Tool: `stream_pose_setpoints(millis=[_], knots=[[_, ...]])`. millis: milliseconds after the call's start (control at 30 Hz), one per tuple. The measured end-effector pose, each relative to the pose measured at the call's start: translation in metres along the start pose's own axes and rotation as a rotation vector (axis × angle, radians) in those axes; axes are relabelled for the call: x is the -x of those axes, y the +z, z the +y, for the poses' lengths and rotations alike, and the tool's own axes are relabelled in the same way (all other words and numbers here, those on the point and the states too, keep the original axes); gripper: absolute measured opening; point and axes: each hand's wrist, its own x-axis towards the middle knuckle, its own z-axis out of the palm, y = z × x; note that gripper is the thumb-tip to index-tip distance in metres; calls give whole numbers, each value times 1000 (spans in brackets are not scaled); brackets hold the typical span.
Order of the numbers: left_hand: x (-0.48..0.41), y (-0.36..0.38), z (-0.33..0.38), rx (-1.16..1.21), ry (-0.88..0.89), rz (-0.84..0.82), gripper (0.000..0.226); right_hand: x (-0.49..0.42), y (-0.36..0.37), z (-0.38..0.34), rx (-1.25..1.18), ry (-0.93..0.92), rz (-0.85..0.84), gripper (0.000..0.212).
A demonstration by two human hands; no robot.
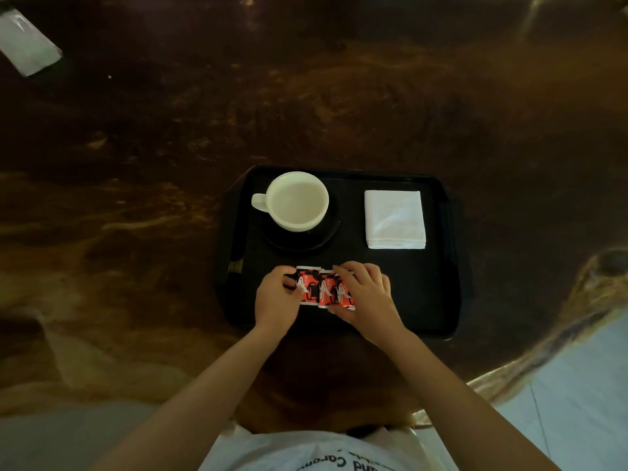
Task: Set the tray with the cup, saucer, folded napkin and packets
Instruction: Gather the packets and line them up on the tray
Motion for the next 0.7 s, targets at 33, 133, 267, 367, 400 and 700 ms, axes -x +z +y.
stream_pose_setpoints(millis=[33, 133, 267, 367, 400, 700], knots=[[1, 0, 0, -9, 9, 2, 37, 0, 0, 0, -1, 3, -1, 70], [2, -1, 1, -18, 27, 0, 37, 0, 0, 0, -5, 10, 2, 71], [3, -3, 2, -30, 50, 1, 37, 1, 0, -1, -6, 7, 13, 72], [6, -3, 2, -108, 88, 39, 40, 4, -3, 3, -69, 19, -3, 81], [7, -4, 2, -137, 110, 59, 43, 6, -5, 6, -104, 21, -10, 85], [9, 17, 4, -631, 613, -119, 71, 5, -18, 29, -21, -12, -68, 75]])
